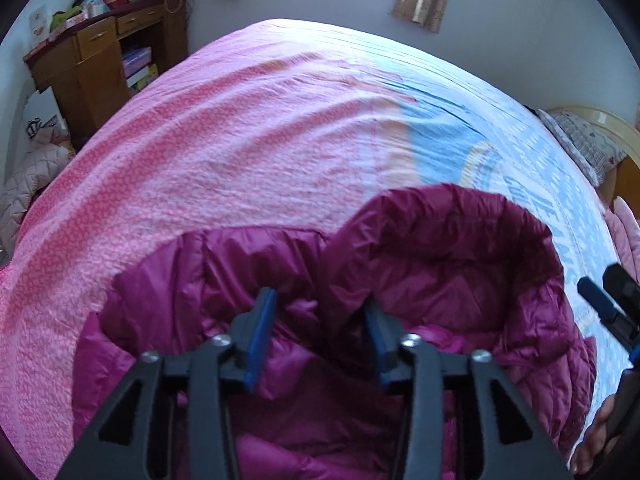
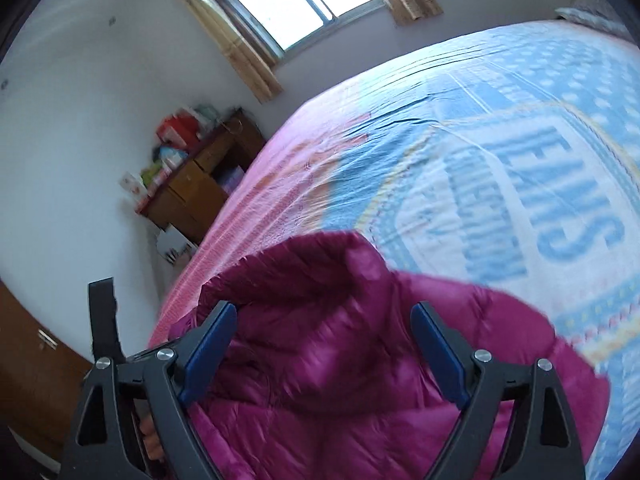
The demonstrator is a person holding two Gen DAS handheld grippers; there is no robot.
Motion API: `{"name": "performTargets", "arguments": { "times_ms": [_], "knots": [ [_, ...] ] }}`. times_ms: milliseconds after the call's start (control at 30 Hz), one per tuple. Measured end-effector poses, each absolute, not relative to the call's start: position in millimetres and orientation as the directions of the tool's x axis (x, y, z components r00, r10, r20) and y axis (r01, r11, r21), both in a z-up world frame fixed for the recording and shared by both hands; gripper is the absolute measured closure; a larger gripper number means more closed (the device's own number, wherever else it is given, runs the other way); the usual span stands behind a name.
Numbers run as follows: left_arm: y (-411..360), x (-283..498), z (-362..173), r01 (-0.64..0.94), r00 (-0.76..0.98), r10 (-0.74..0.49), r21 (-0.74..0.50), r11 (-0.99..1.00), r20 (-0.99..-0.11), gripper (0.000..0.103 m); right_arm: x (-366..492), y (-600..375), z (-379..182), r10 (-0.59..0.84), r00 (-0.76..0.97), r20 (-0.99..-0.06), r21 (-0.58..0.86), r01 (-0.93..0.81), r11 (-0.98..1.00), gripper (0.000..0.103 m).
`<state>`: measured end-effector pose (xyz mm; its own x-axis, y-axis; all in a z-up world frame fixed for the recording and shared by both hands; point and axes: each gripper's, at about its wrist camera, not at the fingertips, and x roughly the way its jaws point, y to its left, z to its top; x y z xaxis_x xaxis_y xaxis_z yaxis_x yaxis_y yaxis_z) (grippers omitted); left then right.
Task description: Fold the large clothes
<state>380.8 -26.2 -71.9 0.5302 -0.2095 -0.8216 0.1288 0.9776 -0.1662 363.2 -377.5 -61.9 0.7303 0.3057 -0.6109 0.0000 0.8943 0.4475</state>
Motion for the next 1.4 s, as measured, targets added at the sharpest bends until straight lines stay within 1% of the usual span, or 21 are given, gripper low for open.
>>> {"name": "performTargets", "arguments": {
  "times_ms": [67,167,200,233,267,300,400,500,567,600,667,767,867,967,1033,1100,1133,1200,1300,1367,1400],
  "knots": [
    [-24.7,382.4,-73.3,0.131,0.528,-0.208,-0.163,0.978,-0.823,0.055,376.7,-370.9,-63.1,0.244,0.700,-0.671,0.383,0.046,0.922,0.014],
    [-21.9,385.3,-76.5,0.128,0.519,-0.220,-0.180,0.975,-0.826,0.055,397.6,-366.0,-85.2,0.200,0.602,-0.773,0.317,0.093,0.944,0.015],
    [-19.1,383.8,-76.1,0.132,0.519,-0.230,-0.189,0.973,-0.823,0.064,398.9,-365.4,-93.8,0.188,0.573,-0.798,0.294,0.097,0.951,0.034],
    [-18.2,382.5,-74.8,0.143,0.523,-0.241,-0.195,0.970,-0.818,0.073,399.9,-364.4,-100.2,0.173,0.547,-0.819,0.269,0.101,0.958,0.078],
    [-17.8,380.4,-72.8,0.167,0.527,-0.265,-0.207,0.964,-0.808,0.089,397.4,-362.8,-105.5,0.154,0.530,-0.834,0.242,0.100,0.965,0.091],
    [-15.9,374.9,-68.4,0.186,0.539,-0.284,-0.217,0.958,-0.793,0.089,387.2,-361.3,-103.9,0.132,0.562,-0.817,0.216,0.085,0.973,0.090],
    [-5.2,362.9,-61.1,0.165,0.586,-0.259,-0.199,0.966,-0.768,0.090,359.8,-359.3,-95.4,0.086,0.632,-0.770,0.159,0.060,0.985,0.091],
    [12.8,360.1,-67.2,0.078,0.612,-0.209,-0.205,0.976,-0.762,0.090,338.1,-367.7,-101.1,0.085,0.646,-0.758,0.193,0.098,0.976,0.091],
    [22.3,364.7,-85.5,0.010,0.581,-0.170,-0.202,0.979,-0.796,0.090,335.7,-372.6,-115.4,0.095,0.627,-0.773,0.223,0.128,0.966,0.091],
    [25.0,367.9,-94.6,0.001,0.564,-0.167,-0.202,0.979,-0.809,0.090,329.7,-378.5,-124.1,0.121,0.646,-0.754,0.269,0.135,0.954,0.091],
    [22.5,365.6,-99.2,0.010,0.596,-0.148,-0.177,0.984,-0.789,0.090,327.5,-384.0,-127.0,0.139,0.668,-0.731,0.305,0.137,0.942,0.091],
    [12.6,365.6,-100.6,0.012,0.611,-0.097,-0.113,0.994,-0.786,0.090,329.3,-383.2,-128.2,0.145,0.669,-0.729,0.309,0.133,0.942,0.090],
    [12.4,367.2,-101.7,0.013,0.618,-0.101,-0.118,0.993,-0.780,0.090,329.3,-383.1,-129.2,0.149,0.673,-0.725,0.314,0.131,0.940,0.089],
    [15.5,367.1,-102.0,0.012,0.622,-0.120,-0.144,0.990,-0.773,0.090,321.6,-385.1,-122.8,0.166,0.669,-0.724,0.340,0.138,0.930,0.083],
    [16.0,367.2,-102.6,0.012,0.623,-0.128,-0.155,0.988,-0.772,0.090,306.7,-391.7,-111.0,0.133,0.687,-0.715,0.348,0.184,0.919,0.070],
    [16.7,364.8,-102.2,0.011,0.626,-0.134,-0.163,0.987,-0.768,0.090,283.0,-398.9,-87.8,0.048,0.759,-0.649,0.366,0.256,0.895,0.062],
    [16.3,365.5,-102.6,0.011,0.627,-0.135,-0.164,0.986,-0.767,0.090,274.9,-401.7,-73.1,0.006,0.796,-0.606,0.381,0.283,0.880,0.061],
    [19.4,360.8,-101.7,0.012,0.628,-0.135,-0.163,0.987,-0.766,0.090,279.3,-396.7,-54.9,-0.004,0.816,-0.578,0.380,0.274,0.883,0.061],
    [18.7,361.9,-101.9,0.012,0.629,-0.134,-0.163,0.987,-0.765,0.090,314.6,-370.1,-38.5,0.029,0.809,-0.587,0.328,0.204,0.922,0.061],
    [18.4,362.8,-102.3,0.012,0.630,-0.136,-0.166,0.986,-0.765,0.090,348.0,-347.3,-39.1,0.013,0.781,-0.624,0.264,0.195,0.945,0.061],
    [18.7,361.9,-101.4,0.013,0.630,-0.138,-0.167,0.986,-0.764,0.090,359.1,-340.3,-42.6,0.015,0.770,-0.638,0.258,0.195,0.946,0.061]
  ]
}}
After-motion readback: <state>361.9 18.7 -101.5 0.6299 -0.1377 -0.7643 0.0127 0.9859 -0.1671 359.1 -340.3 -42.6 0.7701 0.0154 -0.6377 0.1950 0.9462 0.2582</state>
